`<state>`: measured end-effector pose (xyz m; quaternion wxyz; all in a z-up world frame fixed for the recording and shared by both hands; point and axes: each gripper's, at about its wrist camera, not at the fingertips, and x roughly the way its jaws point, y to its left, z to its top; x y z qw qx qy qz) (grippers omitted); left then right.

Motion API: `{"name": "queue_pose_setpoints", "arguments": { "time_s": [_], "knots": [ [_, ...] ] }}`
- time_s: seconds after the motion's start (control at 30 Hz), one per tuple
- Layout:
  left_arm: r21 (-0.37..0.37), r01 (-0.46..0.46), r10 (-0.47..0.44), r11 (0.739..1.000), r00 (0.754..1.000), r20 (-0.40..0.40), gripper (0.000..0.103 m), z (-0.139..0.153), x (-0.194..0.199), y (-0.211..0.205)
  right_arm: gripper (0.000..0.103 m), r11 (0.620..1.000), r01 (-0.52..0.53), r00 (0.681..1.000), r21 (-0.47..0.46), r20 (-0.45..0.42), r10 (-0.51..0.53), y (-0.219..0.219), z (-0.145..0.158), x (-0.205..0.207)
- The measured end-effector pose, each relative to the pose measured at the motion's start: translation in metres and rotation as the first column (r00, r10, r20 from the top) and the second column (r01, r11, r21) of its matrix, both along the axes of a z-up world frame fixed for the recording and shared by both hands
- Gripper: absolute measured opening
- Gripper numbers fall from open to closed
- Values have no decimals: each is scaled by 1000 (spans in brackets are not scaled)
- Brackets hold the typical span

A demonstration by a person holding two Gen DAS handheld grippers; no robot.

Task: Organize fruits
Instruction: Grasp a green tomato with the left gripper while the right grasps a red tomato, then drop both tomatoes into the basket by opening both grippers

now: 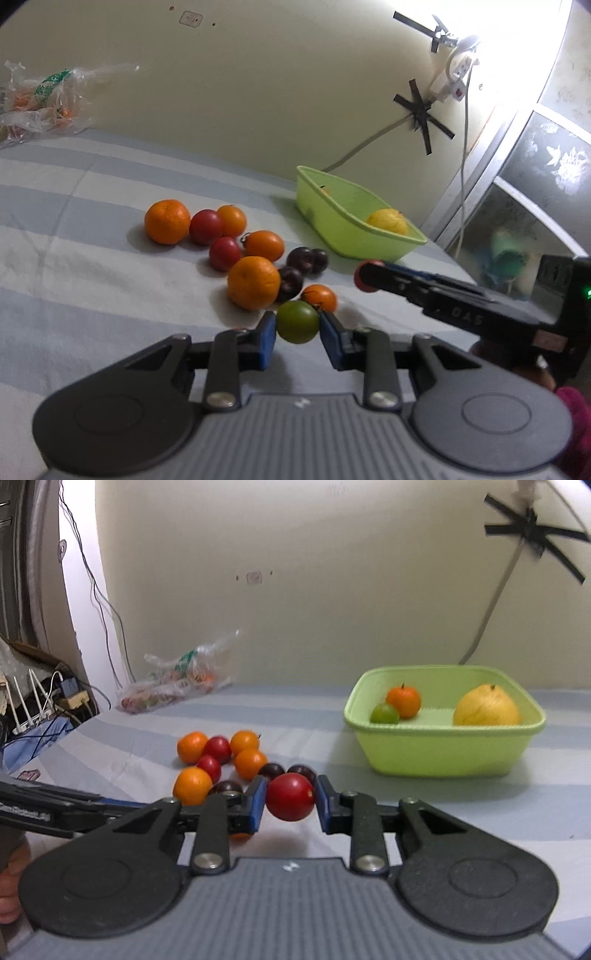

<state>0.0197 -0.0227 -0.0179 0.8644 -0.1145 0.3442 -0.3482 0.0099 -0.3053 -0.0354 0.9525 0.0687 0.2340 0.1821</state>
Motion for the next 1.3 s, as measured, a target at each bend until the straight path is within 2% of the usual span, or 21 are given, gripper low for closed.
{"name": "queue_pose_setpoints", "arguments": {
  "time_s": [0.1,0.17,0.4,0.47,0.6,0.67,0.8,0.9,0.97,1.13,1.3],
  "knots": [
    [-41,11,-12,999,1000,-24,27,7,4,0,31,1000,18,999,-14,-31,-18,-1,-4,5],
    [-59,24,-25,998,1000,-12,27,17,9,-4,31,1000,23,999,3,-30,-23,-6,-3,7],
    [-59,86,-83,995,996,44,27,53,62,-49,31,996,93,985,-14,145,-90,-23,33,18],
    [-70,94,-94,993,996,12,27,53,86,-68,31,992,124,980,-17,161,-119,-31,34,31],
    [-81,97,-102,992,993,-55,27,44,125,-103,31,979,202,970,-5,140,-199,-44,20,56],
    [-76,108,-112,991,992,-57,27,41,136,-119,31,976,217,968,4,130,-216,-48,12,62],
    [-63,142,-146,988,987,-67,27,33,146,-149,32,973,220,969,-71,130,-210,-46,4,66],
    [-27,154,-155,988,985,-71,29,26,149,-165,34,972,220,973,-86,95,-212,-48,-1,69],
    [-21,150,-151,988,986,-68,38,22,148,-168,42,970,228,972,-86,84,-221,-50,-1,70],
    [-44,129,-132,991,988,-75,40,28,148,-157,43,966,239,967,-93,118,-228,-48,0,62],
    [-89,83,-84,993,996,-9,40,49,126,-110,43,967,249,956,-50,174,-237,-52,7,48]
  ]
}}
